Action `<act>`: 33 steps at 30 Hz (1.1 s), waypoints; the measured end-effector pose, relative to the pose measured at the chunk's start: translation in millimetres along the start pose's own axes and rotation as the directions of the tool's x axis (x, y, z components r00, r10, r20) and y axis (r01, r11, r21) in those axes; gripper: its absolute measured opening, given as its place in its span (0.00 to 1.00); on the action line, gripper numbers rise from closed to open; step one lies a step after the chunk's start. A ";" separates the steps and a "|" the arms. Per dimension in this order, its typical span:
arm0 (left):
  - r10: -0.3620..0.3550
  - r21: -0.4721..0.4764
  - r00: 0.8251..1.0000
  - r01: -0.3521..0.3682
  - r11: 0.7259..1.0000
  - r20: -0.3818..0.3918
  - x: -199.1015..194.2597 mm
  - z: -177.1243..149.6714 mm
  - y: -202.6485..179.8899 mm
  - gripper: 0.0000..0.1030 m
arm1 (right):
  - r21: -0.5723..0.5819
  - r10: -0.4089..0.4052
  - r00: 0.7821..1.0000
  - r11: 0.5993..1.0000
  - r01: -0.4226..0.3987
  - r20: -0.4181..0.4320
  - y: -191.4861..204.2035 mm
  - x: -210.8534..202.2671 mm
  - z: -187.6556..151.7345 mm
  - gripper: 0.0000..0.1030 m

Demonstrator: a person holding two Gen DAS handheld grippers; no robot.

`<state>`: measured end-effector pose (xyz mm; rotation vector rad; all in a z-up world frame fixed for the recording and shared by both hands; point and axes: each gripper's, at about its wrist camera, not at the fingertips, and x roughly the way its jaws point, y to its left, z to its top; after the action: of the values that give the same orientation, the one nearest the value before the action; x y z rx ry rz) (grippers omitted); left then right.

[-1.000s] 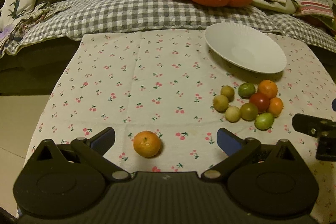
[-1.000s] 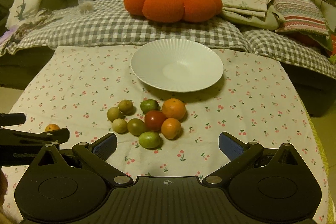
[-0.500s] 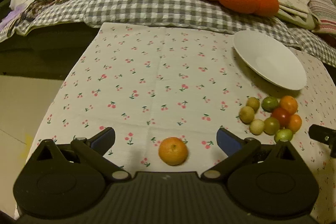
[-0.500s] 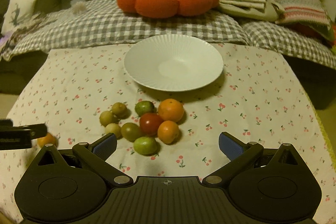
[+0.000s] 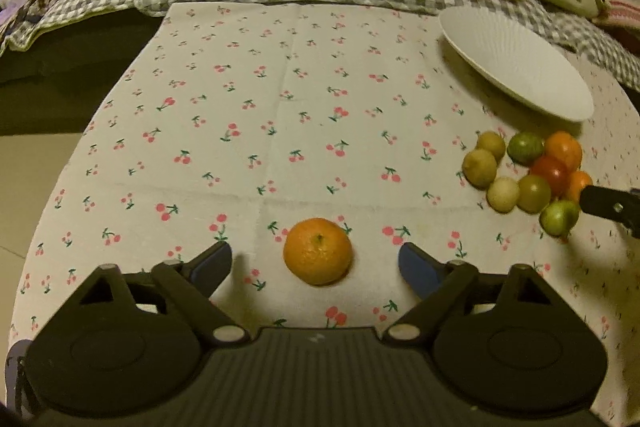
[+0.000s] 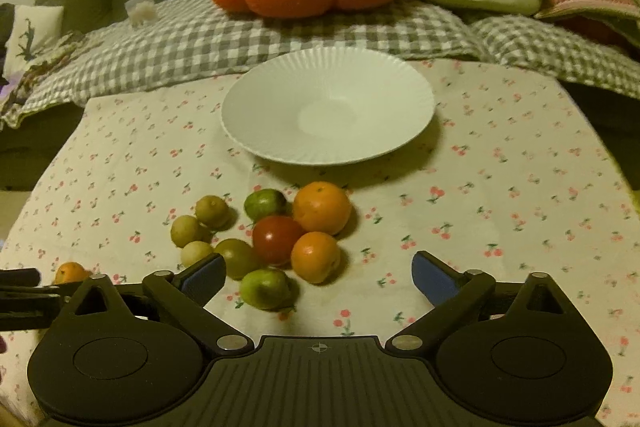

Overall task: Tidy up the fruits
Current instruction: 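Grasp the lone tangerine with the left tool while the right tool grasps a green lime, then carry the tangerine and lime into the white plate and open both tools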

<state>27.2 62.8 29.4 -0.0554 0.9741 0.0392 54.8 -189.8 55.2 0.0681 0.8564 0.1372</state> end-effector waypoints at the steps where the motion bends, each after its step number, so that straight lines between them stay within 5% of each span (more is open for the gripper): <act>1: -0.004 0.008 1.000 0.004 1.000 -0.003 1.1 -0.7 -1.3 0.81 | -0.001 0.005 1.000 1.000 -0.005 -0.005 0.2 2.3 -0.9 0.91; 10: 0.008 0.028 1.000 -0.008 1.000 0.001 6.1 -3.1 -4.8 0.61 | 0.019 0.077 0.995 0.997 -0.076 -0.064 3.5 24.3 -11.2 0.64; 17: 0.016 0.052 0.999 -0.018 0.998 0.029 4.7 -2.9 -7.4 0.33 | 0.008 0.092 0.995 0.996 -0.091 -0.048 8.2 26.9 -11.9 0.50; 20: 0.010 0.046 1.000 -0.012 0.999 0.029 4.2 -2.9 -6.6 0.33 | 0.009 0.138 0.989 0.990 -0.138 -0.055 10.2 26.2 -12.4 0.32; 33: -0.081 0.005 0.994 0.081 0.997 0.074 -14.1 7.2 -2.4 0.32 | -0.039 0.154 0.988 0.987 -0.155 -0.023 16.7 5.6 -5.8 0.32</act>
<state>25.4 60.8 45.2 -0.0911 0.8966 -0.0342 52.5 -172.5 49.1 0.0956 0.8677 0.3011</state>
